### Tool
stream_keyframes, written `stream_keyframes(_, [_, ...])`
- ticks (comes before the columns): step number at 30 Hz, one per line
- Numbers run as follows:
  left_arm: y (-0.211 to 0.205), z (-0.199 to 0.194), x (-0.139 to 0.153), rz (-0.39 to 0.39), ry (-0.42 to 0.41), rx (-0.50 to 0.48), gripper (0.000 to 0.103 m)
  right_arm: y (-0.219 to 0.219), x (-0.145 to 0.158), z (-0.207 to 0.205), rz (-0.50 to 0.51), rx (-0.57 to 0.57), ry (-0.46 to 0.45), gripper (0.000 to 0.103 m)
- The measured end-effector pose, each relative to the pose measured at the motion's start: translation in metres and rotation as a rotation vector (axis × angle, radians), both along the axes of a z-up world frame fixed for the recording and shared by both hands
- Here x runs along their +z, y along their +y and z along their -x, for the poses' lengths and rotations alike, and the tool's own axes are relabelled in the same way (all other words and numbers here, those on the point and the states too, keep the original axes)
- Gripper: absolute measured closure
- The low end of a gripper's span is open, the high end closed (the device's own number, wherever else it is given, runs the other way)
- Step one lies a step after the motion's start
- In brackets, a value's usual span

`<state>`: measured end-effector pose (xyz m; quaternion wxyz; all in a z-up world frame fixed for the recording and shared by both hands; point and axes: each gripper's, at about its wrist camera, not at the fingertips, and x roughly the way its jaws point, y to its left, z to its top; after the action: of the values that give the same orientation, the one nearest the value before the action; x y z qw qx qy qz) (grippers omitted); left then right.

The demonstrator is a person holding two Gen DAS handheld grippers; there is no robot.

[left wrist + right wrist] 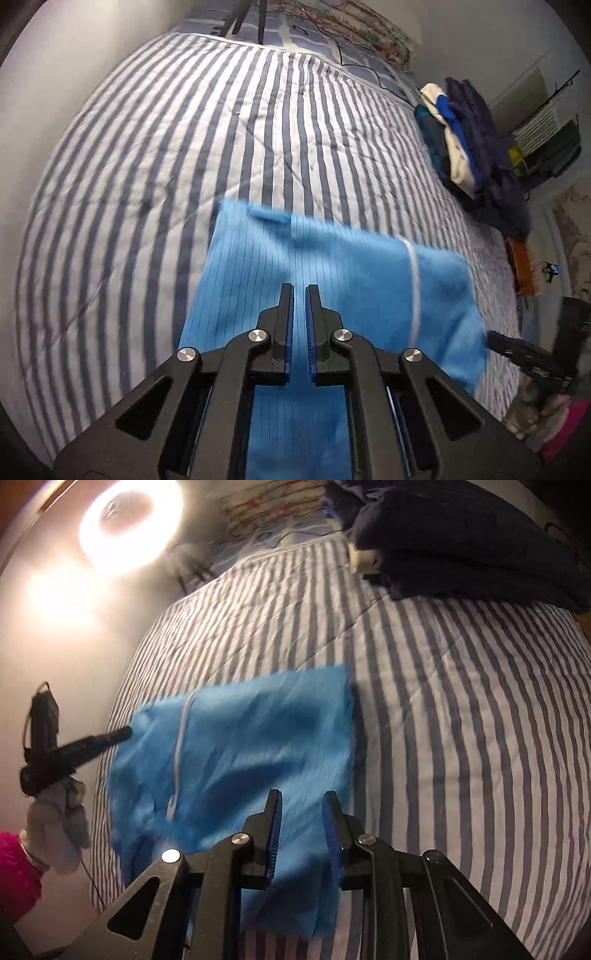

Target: Fold large clothes

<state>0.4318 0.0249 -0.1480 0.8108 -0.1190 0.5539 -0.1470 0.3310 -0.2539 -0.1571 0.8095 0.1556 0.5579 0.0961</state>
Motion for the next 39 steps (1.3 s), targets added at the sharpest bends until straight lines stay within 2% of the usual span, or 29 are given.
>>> stream_keyframes(3, [0.002, 0.022, 0.002, 0.000, 0.018, 0.012, 0.097, 0.020, -0.015, 0.006, 0.054, 0.057, 0.024, 0.082])
stream_keyframes(6, [0.010, 0.040, -0.022, -0.028, 0.080, 0.028, 0.098, 0.023, -0.037, 0.017, 0.108, 0.053, 0.068, 0.086])
stream_keyframes(10, [0.018, 0.065, -0.048, -0.107, 0.113, 0.004, 0.097, 0.014, -0.051, 0.044, 0.139, 0.071, 0.147, 0.083])
stream_keyframes(12, [0.031, 0.075, -0.048, -0.075, 0.142, 0.040, 0.097, 0.010, -0.046, 0.049, 0.130, 0.093, 0.171, 0.082])
stream_keyframes(14, [0.041, 0.079, -0.041, -0.050, 0.154, 0.061, 0.097, -0.001, -0.028, 0.049, 0.101, 0.089, 0.161, 0.080])
stream_keyframes(17, [0.064, 0.077, -0.021, 0.027, 0.143, 0.108, 0.097, -0.020, -0.004, 0.041, 0.045, 0.041, 0.102, 0.067])
stream_keyframes(19, [0.078, 0.066, -0.012, 0.073, 0.132, 0.128, 0.087, -0.032, 0.005, 0.030, -0.004, 0.013, 0.060, 0.053])
stream_keyframes(20, [0.085, 0.061, -0.009, 0.092, 0.131, 0.136, 0.070, -0.035, 0.007, 0.024, -0.017, 0.010, 0.044, 0.049])
stream_keyframes(21, [0.091, 0.053, -0.007, 0.123, 0.129, 0.149, 0.056, -0.037, 0.007, 0.019, -0.028, 0.013, 0.034, 0.040])
stream_keyframes(22, [0.097, 0.043, -0.008, 0.159, 0.127, 0.159, 0.053, -0.039, 0.005, 0.015, -0.039, 0.017, 0.031, 0.033])
stream_keyframes(24, [0.102, 0.024, -0.014, 0.214, 0.155, 0.167, 0.052, -0.044, -0.002, 0.007, -0.080, 0.018, 0.033, 0.029])
stream_keyframes(26, [0.108, 0.008, -0.029, 0.289, 0.220, 0.163, 0.051, -0.048, -0.012, -0.005, -0.124, -0.002, 0.054, 0.029])
stream_keyframes(30, [0.115, -0.001, -0.054, 0.357, 0.309, 0.135, 0.051, -0.056, -0.034, -0.002, -0.219, -0.027, 0.108, 0.029])
stream_keyframes(35, [0.110, -0.002, -0.072, 0.434, 0.358, 0.099, 0.051, -0.057, -0.059, 0.002, -0.317, -0.035, 0.143, 0.029])
stream_keyframes(39, [0.104, -0.008, -0.084, 0.475, 0.369, 0.093, 0.051, -0.055, -0.070, -0.001, -0.374, -0.034, 0.132, 0.033])
